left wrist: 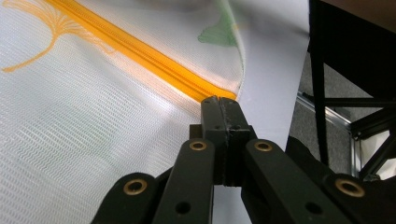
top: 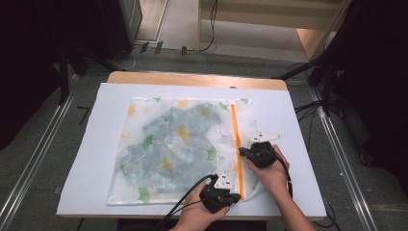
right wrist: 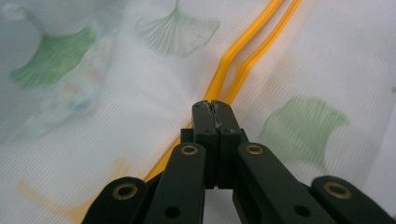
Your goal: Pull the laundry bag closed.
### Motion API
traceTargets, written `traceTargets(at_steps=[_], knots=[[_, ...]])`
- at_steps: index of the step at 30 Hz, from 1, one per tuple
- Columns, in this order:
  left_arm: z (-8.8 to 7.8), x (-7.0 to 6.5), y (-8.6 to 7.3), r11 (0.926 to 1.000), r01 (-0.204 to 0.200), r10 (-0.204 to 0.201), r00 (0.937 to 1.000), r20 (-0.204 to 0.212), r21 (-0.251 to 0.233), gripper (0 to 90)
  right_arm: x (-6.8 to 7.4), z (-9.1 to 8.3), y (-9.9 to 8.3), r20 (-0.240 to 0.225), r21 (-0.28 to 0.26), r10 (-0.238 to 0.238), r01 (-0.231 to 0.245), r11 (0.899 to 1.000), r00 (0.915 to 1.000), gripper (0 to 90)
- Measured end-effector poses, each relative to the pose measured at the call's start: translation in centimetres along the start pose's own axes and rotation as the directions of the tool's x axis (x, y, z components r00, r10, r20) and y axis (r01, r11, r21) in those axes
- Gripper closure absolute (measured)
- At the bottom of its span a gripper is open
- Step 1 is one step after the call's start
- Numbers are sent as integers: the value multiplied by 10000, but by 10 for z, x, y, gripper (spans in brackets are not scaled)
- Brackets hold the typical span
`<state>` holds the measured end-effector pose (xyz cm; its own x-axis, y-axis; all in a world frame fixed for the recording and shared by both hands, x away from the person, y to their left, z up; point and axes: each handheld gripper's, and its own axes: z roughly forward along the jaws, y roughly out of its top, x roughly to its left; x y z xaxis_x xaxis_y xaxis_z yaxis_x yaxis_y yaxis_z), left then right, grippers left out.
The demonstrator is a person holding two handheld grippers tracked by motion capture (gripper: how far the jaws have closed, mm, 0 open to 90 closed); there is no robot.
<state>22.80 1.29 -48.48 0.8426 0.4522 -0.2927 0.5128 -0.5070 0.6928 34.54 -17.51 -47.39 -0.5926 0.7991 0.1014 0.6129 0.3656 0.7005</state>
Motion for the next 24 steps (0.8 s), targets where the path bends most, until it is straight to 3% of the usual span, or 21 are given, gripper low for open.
traceTargets(at_steps=[6,11,17,24], knots=[[-1,0,0,10000,-23,23,10000,64,33,900,-22,26,29,472,-1,-227,227,9997,9986,900],[-1,0,-1,10000,6,-6,10000,98,30,900,-40,49,54,652,-102,197,-190,9998,9977,900],[-1,0,-1,10000,34,-34,9999,140,2,900,-56,70,82,1084,102,160,-172,9998,9940,900],[-1,2,-1,10000,84,-84,9996,278,15,900,-78,93,106,1246,-75,876,-873,9962,9883,900]])
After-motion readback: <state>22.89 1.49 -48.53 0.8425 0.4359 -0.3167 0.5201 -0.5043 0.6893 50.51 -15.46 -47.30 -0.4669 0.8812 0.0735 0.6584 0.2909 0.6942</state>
